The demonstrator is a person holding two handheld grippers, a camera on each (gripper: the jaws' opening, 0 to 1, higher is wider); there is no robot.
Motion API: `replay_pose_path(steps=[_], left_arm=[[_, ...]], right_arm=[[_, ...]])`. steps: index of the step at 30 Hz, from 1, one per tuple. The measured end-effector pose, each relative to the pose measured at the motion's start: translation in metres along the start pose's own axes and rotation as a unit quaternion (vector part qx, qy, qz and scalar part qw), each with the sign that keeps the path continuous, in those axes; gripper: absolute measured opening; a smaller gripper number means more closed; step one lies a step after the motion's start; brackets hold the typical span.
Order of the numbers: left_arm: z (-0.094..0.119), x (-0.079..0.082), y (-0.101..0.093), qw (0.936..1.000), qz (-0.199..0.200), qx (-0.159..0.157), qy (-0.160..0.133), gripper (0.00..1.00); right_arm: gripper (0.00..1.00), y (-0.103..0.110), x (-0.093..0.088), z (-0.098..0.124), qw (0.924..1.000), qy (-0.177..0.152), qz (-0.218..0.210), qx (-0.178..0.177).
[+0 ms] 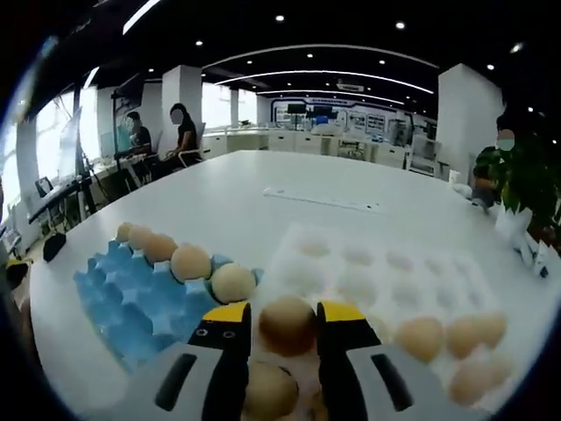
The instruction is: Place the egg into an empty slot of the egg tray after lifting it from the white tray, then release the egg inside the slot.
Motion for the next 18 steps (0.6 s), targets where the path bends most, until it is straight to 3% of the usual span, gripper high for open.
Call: replay_pose_path(steps=[1, 4, 8, 18], left_arm=[[0.0, 0.0, 0.0, 1.0, -0.001, 0.001, 0.001, 1.0], [0.002, -0.003, -0.006, 1.0, 0.0, 0.004, 0.001, 1.0], [0.0, -0.005, -0.001, 1.0, 0.0, 0.003, 0.001, 1.0], [0.003, -0.005, -0.009, 1.0, -0.004, 0.002, 0.001, 1.0]], right_arm=[[0.28, 0.002, 0.001, 0.001, 0.9997, -0.007, -0.022, 0.001], [0.28, -0.003, -0.004, 0.004, 0.9997, 0.005, -0.023, -0.005], [0.28, -0.004, -0.007, 0.004, 0.9995, 0.017, -0.02, -0.016], [0.27, -0.009, -0.01, 0.006, 0.9994, 0.01, -0.034, -0.008]])
Point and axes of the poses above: the point that each gripper's makers call its tool centre point, and the gripper's own axes: z roughly backward along the fingers, y roughly to its left, x roughly out of its top, the point moved 3 cm from there along z, roughly backward along the fingers, and after that the axes turned 3 degrees about -z, right-handed, at the moved point
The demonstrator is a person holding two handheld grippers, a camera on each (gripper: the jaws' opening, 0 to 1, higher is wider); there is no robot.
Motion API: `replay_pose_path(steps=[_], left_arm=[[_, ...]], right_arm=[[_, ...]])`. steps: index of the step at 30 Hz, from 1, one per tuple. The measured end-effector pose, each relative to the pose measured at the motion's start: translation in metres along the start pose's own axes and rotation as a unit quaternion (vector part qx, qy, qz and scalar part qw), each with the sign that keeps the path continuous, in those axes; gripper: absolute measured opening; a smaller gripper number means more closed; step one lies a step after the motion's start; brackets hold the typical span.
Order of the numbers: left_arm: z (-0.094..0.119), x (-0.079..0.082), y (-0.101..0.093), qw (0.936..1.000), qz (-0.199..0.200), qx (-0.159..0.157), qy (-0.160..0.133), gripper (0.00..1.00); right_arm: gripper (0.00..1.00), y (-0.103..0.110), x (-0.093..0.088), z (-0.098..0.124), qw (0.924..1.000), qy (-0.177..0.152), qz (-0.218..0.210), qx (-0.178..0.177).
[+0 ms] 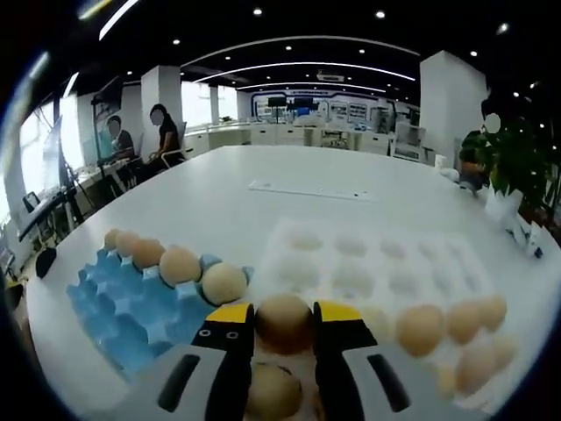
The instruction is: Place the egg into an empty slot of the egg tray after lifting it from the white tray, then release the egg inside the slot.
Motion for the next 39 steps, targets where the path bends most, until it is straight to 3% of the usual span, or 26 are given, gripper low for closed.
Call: replay_pose_path(steps=[13, 20, 26, 39], left_arm=[[0.003, -0.001, 0.0, 1.0, 0.005, 0.002, -0.002, 1.0], [0.003, -0.001, -0.001, 1.0, 0.006, 0.0, -0.002, 1.0], [0.005, -0.003, -0.001, 1.0, 0.006, 0.001, -0.002, 1.0], [0.007, -0.004, -0.001, 1.0, 0.001, 0.002, -0.001, 1.0]], right_arm=[[0.27, 0.001, 0.008, 0.006, 0.9993, -0.029, -0.002, 0.024], [0.27, 0.012, 0.022, 0.015, 0.9953, -0.075, -0.006, 0.06], [0.27, 0.017, 0.023, 0.017, 0.9944, -0.081, 0.0, 0.069], [0.27, 0.056, 0.025, 0.019, 0.9866, -0.096, 0.019, 0.131]])
Point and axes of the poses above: the point that each gripper's makers call its tool centre point, and the gripper's own axes: z roughly backward along the fingers, y roughly to its left, x roughly out of its top, the point moved 3 cm from there along z, roughly backward along the fingers, and after that the axes turned 3 degrees about -z, right-handed, at the moved point
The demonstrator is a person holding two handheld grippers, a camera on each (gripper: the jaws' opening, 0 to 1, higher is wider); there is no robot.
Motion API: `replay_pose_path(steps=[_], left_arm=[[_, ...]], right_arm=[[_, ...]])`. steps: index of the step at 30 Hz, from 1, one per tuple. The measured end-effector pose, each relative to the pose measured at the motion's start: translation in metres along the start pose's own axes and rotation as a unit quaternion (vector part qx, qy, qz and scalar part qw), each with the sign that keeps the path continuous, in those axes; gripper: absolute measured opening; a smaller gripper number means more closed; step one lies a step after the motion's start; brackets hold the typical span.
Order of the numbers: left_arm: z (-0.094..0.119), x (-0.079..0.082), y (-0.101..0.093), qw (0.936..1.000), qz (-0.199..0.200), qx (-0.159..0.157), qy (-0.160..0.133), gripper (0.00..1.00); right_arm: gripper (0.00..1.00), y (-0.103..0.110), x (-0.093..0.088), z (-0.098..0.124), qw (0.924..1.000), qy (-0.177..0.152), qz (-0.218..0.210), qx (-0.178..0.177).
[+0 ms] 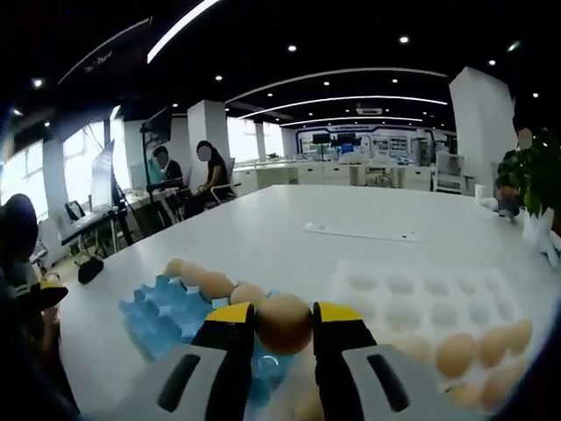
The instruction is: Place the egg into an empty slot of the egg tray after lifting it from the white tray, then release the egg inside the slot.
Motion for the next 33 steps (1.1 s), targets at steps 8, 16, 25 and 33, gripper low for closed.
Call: replay_pose_path(steps=[8, 16, 25, 33], left_arm=[[0.002, 0.001, 0.004, 1.0, -0.002, 0.005, 0.0, 1.0], [0.004, 0.003, 0.004, 1.0, -0.005, 0.007, 0.002, 1.0], [0.005, 0.001, 0.006, 1.0, -0.003, 0.009, 0.001, 1.0], [-0.001, 0.0, 0.003, 1.0, 0.001, 0.004, -0.002, 1.0]], right_arm=[[0.27, 0.024, 0.001, -0.007, 0.9996, 0.0, 0.005, 0.028], [0.27, 0.049, 0.003, -0.013, 0.9981, 0.0, 0.015, 0.06], [0.27, 0.082, 0.006, -0.026, 0.9943, -0.005, 0.034, 0.101], [0.27, 0.112, -0.005, -0.041, 0.9882, -0.001, 0.04, 0.148]])
Point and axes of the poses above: the point that each gripper's makers call its tool centre point, and the gripper's own axes: z roughly backward along the fingers, y roughly to its left, x roughly out of its top, the point moved 3 cm from there along z, roughly backward along the fingers, and after that the axes turned 3 degrees about -z, right-handed, at the moved point
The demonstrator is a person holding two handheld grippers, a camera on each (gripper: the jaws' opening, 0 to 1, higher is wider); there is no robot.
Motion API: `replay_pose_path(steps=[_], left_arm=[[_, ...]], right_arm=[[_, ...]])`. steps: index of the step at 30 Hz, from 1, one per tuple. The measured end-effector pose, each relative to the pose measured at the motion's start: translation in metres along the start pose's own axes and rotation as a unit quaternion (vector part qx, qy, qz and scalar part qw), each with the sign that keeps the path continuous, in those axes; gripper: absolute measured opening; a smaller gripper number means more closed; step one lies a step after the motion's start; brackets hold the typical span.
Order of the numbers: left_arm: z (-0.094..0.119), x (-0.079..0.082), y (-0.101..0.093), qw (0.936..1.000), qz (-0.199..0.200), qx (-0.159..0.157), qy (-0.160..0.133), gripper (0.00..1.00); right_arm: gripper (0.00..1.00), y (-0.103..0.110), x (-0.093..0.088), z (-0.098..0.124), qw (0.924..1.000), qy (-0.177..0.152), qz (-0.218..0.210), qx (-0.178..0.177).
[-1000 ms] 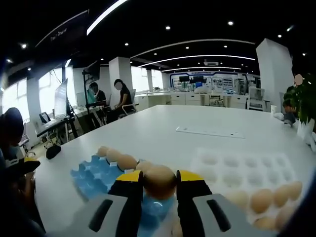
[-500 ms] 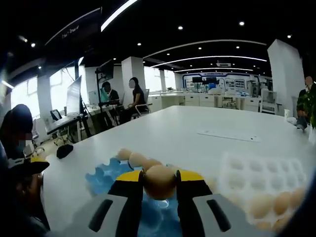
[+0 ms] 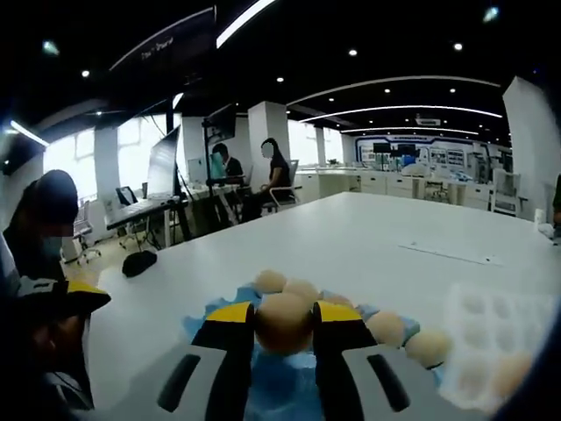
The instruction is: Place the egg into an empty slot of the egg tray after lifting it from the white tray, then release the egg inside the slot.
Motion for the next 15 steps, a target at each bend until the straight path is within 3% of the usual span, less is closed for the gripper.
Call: replay_pose_path(steps=[15], left_arm=[[-0.004, -0.003, 0.012, 0.9999, -0.001, 0.008, 0.009, 1.0]], right_arm=[[0.27, 0.021, 0.008, -0.035, 0.9993, -0.004, 0.027, 0.025]])
Point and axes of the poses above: the point that each gripper's makers call its tool centre point, and the gripper's own axes: z roughly backward along the fingers, y roughly to its left, x roughly out of its top, the point moved 3 cm from there along z, roughly backward along the fingers, and after that the axes turned 3 degrees about -z, right-handed, at the moved point
